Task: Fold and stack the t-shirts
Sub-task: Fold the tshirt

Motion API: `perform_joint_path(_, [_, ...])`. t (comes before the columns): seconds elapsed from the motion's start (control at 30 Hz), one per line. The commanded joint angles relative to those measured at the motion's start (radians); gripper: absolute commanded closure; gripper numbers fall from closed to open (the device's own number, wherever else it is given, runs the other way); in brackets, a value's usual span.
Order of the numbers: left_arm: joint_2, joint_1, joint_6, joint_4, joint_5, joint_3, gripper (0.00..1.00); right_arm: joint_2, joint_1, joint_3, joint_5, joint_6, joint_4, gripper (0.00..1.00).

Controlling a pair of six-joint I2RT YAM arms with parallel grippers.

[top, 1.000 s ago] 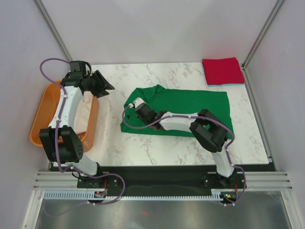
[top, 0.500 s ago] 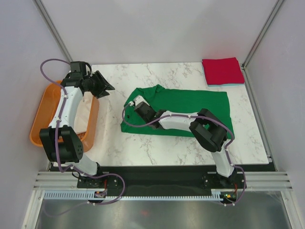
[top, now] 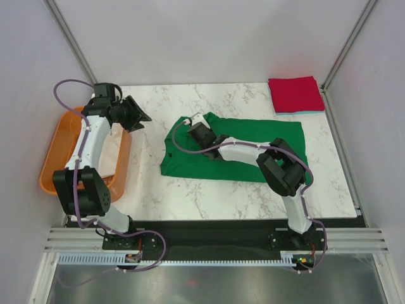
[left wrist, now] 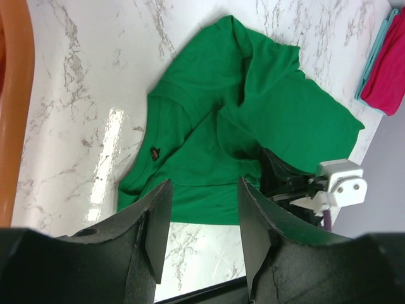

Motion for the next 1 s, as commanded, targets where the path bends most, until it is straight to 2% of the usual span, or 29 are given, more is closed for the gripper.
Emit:
perform_joint_path(0.0, [-0.048,-0.007,0.002,0.025,-0.034,-0.008,0.47,0.012,-0.024,0.035,0.014,0.041,-0.004,0.99])
perform_joint_path(0.17, [-0.051,-0.022,0.021,0.026,-0.054,-0.017,0.46,0.028,-0.083,0.038,0.005,0.153,-0.033,0.94])
perform_joint_path(0.3, [-0.062,-0.036,0.038,0.025,-0.084,-0.020,0.45,0.014,-0.112,0.044,0.006,0.213,-0.062,0.79])
perform_joint_path(0.47, [-0.077,-0.064,0.065,0.023,-0.123,-0.022,0.44,-0.041,-0.141,0.071,0.000,0.282,-0.140,0.74])
perform_joint_path(0.6, [-0.089,-0.137,0.064,0.023,-0.121,-0.042,0.44,-0.064,-0.156,0.111,-0.073,0.302,-0.215,0.73])
perform_joint_path(0.7, [-0.092,-0.228,0.062,0.025,-0.144,-0.074,0.43,-0.083,-0.192,0.130,-0.089,0.389,-0.318,0.73])
perform_joint_path(0.83, [-0.059,-0.381,0.059,0.026,-0.164,-0.100,0.44,-0.159,-0.303,0.105,-0.144,0.512,-0.467,0.69])
perform_joint_path(0.97, [-0.014,-0.449,0.035,0.040,-0.167,-0.135,0.46,-0.245,-0.412,0.034,-0.152,0.616,-0.596,0.68])
